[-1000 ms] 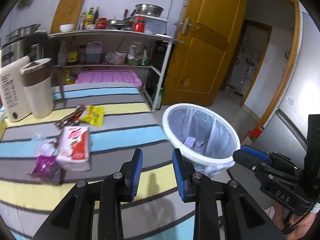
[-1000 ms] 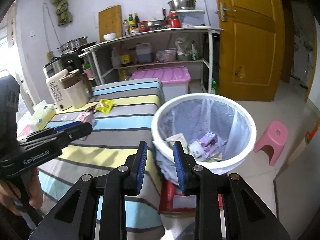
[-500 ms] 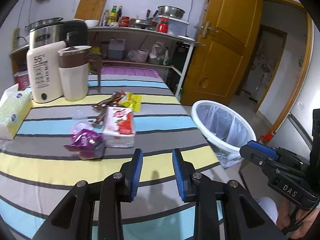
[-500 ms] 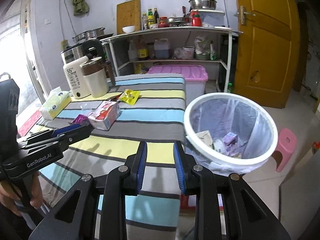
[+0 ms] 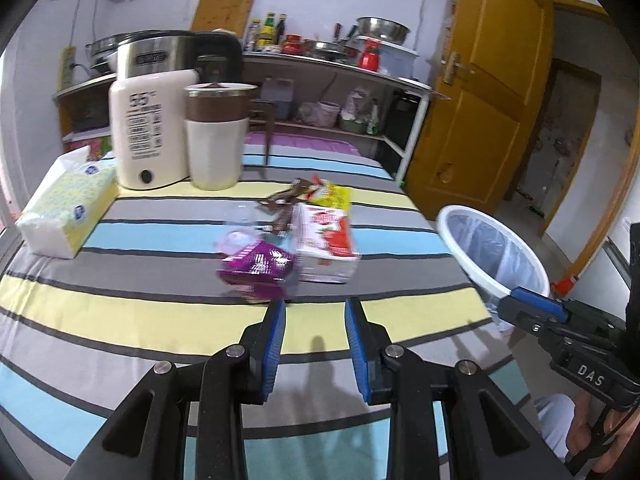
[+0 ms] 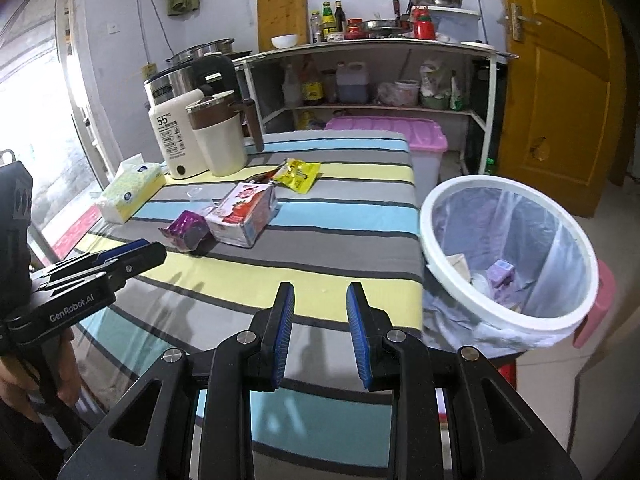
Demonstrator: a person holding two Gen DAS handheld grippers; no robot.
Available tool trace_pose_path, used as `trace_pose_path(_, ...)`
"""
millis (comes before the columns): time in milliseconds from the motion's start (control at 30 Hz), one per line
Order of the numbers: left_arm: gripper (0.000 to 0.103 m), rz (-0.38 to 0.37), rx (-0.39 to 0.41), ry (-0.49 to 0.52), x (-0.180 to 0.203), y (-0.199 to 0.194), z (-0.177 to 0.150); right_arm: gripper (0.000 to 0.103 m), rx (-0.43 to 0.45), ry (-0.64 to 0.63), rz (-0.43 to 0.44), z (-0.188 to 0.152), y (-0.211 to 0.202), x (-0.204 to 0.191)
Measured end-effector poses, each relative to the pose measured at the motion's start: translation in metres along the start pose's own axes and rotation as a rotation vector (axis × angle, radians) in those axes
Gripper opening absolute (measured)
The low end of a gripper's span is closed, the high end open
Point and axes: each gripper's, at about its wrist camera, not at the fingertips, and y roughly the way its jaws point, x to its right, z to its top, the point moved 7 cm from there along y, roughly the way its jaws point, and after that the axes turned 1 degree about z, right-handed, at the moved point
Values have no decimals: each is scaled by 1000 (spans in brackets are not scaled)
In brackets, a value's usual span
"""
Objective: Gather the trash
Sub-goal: 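Move both tools back over the table toward the remaining trash, then grasp the purple snack bag with the left tool while the right tool grasps the strawberry milk carton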
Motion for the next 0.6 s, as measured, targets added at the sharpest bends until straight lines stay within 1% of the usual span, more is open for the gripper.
trace_pose_path(100,34,26,3,-31,-16,0,3,34,-2,5,15,2,5,-3)
trace_pose_path(133,38,30,4,-41,-20,1,3,35,0,5,19,3,6,-4)
trace_pose_path(167,41,34,4,-54,-25,1,5,35,1,6,22,4,7,-5)
trace_pose_path(267,43,42,2,-68,-33,5,7,35,-5,4,24,6,11,-6)
trace_pose_path(333,44,43,-3,-68,-34,10,10,35,-9,2,23,6,14,-7)
trace_pose_path(433,49,40,-17,-65,-32,21,13,35,-15,-4,24,7,17,-8)
trace_pose_path(600,51,46,-39,-72,-34,40,17,35,-17,-16,25,9,19,-8)
